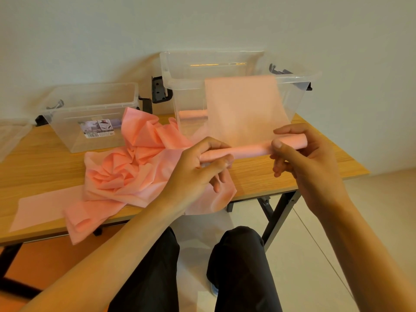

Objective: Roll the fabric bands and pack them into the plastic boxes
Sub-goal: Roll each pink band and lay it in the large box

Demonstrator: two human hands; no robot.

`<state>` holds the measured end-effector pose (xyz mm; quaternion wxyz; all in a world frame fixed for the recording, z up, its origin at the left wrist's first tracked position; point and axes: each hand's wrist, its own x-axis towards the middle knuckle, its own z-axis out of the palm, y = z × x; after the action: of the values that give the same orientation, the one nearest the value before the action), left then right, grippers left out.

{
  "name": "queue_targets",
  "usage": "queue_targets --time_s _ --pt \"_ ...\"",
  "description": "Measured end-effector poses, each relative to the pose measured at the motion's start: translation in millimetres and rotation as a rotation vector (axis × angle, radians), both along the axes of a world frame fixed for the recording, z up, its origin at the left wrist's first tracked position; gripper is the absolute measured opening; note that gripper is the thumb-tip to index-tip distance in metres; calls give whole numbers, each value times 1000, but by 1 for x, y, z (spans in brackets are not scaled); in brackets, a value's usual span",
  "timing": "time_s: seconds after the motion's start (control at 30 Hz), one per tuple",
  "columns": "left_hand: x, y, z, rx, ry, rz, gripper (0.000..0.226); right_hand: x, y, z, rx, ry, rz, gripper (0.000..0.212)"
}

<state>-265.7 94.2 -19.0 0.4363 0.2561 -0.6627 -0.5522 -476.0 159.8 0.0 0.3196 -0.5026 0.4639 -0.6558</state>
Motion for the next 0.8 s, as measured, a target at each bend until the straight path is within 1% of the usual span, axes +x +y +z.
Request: queue_targets --time_s 0.1,0.23,0.33,0.43,0.63,0.8 --pt "-1 0 0 27 8 2 5 0 2 1 -18 20 20 42" --pt "-4 1 3 26 21 -18 16 -2 1 1 -27 54 -15 36" --pt "-6 1 4 45 57 -40 19 -4 -1 0 -29 55 -58 40" --pt "-6 1 4 9 73 -35 25 -5 -2 -1 -30 63 -85 42" --pt "-7 -1 2 19 52 15 15 0 -1 -1 -34 39 -71 28" --pt "-8 -2 2 12 46 23 14 -1 -1 -1 -42 48 -55 35"
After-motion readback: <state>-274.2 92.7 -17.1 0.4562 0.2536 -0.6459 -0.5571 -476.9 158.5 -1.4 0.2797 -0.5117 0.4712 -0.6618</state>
